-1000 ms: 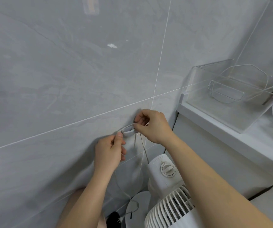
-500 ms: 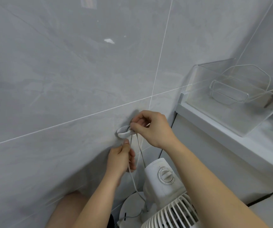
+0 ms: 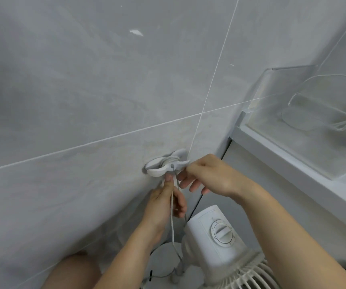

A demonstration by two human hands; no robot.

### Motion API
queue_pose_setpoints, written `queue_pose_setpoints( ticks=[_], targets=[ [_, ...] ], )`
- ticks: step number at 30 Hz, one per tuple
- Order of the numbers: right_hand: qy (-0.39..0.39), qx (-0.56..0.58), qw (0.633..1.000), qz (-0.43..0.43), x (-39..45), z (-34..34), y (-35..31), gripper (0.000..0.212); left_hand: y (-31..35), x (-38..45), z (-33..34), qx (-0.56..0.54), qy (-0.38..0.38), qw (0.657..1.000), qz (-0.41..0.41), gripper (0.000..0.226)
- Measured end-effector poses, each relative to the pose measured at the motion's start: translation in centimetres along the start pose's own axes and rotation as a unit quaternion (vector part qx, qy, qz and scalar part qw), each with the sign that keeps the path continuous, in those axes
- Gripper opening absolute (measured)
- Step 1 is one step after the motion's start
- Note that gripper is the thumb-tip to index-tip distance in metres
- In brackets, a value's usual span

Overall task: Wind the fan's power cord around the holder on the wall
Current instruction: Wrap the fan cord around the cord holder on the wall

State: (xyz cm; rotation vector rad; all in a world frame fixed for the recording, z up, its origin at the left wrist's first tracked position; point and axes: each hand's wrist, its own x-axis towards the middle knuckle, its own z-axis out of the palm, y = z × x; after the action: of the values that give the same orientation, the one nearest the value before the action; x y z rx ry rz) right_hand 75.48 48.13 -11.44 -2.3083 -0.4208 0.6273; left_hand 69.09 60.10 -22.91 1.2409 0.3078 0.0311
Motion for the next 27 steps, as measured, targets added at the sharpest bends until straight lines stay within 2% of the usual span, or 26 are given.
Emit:
queue_pose_setpoints(
  ticks=[2,4,7,10,14,18,20,22,24,27],
  targets=[
    [-0.038,-0.063,0.997,-0.028,0.1,0.7,0.3,0.028,0.2,0.1,0.0,-0.008,-0.021,1.000,-0.002,0.072],
    [-0.041,-0.091,0.994,-0.043,0.6,1.2,0.4,0.031,0.2,0.2,-0.1,-0.008,-0.039,0.999,-0.010,0.073],
    [-0.017,-0.080,0.996,-0.039,1.2,1.3,0.5,0.038,0.3,0.0,-0.2,-0.007,-0.047,0.999,-0.011,0.075],
    [-0.040,-0.035,0.998,-0.036,1.0,1.4,0.6,0.043,-0.3,-0.1,-0.2,-0.002,-0.054,0.998,0.009,0.061],
    [-0.025,-0.022,0.999,-0.021,0.9,1.9,0.5,0.037,-1.9,-0.9,0.5,0.113,-0.048,0.990,0.073,0.046],
    [-0.028,-0.021,0.999,-0.020,1.1,2.1,0.6,0.029,-2.2,-0.9,-0.3,0.274,-0.005,0.950,0.148,0.046],
    [-0.013,-0.023,1.000,-0.014,1.1,1.7,0.6,0.036,-1.4,-0.8,-1.3,0.398,0.025,0.896,0.195,0.048],
    [0.000,-0.017,1.000,0.002,1.1,1.2,0.7,0.042,-0.3,-1.1,-2.0,0.458,0.074,0.856,0.228,0.045],
    [-0.023,-0.018,0.999,0.032,1.1,0.6,0.9,0.048,0.5,-1.6,-2.3,0.451,0.113,0.840,0.280,0.045],
    [-0.061,-0.024,0.996,0.059,1.0,0.1,1.1,0.052,0.6,-2.0,-2.4,0.349,0.101,0.850,0.380,0.041]
  ],
)
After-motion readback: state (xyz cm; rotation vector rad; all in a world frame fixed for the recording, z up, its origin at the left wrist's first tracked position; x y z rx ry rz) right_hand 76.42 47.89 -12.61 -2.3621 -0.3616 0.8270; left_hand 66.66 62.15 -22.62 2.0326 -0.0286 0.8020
